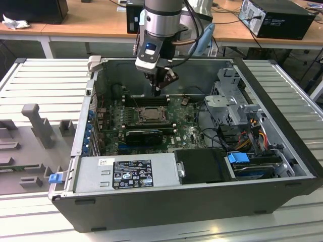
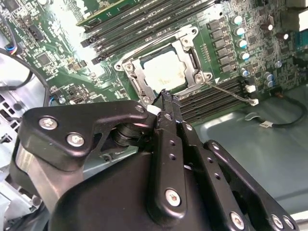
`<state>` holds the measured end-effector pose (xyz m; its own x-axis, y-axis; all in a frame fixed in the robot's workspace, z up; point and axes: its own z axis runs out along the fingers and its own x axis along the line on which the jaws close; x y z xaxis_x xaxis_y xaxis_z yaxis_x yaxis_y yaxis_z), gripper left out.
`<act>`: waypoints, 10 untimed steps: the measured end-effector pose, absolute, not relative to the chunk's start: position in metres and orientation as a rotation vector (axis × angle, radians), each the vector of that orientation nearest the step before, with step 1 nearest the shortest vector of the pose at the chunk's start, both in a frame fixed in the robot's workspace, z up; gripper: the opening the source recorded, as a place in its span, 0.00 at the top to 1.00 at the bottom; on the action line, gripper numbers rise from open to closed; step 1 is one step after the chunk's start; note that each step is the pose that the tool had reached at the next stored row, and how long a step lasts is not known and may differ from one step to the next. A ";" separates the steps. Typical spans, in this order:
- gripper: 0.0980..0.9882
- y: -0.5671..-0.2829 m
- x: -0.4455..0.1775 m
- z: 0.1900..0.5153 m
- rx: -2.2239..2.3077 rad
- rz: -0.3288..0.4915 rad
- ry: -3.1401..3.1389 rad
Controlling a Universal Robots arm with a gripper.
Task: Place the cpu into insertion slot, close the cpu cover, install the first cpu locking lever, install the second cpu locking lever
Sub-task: 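Install the first cpu locking lever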
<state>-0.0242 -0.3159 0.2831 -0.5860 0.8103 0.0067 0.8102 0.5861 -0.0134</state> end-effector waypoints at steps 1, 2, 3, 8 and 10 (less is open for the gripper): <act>0.99 -0.316 -0.024 0.283 -1.413 0.014 -2.793; 0.99 -0.316 -0.024 0.283 -1.395 0.014 -2.802; 0.99 -0.316 -0.024 0.283 -1.385 0.014 -2.807; 0.99 -0.316 -0.024 0.283 -1.289 0.015 -2.852; 0.99 -0.316 -0.024 0.283 -1.255 0.015 -2.867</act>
<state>-0.0242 -0.3159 0.2830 -0.6784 0.7346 0.0067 0.7345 0.6784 -0.0134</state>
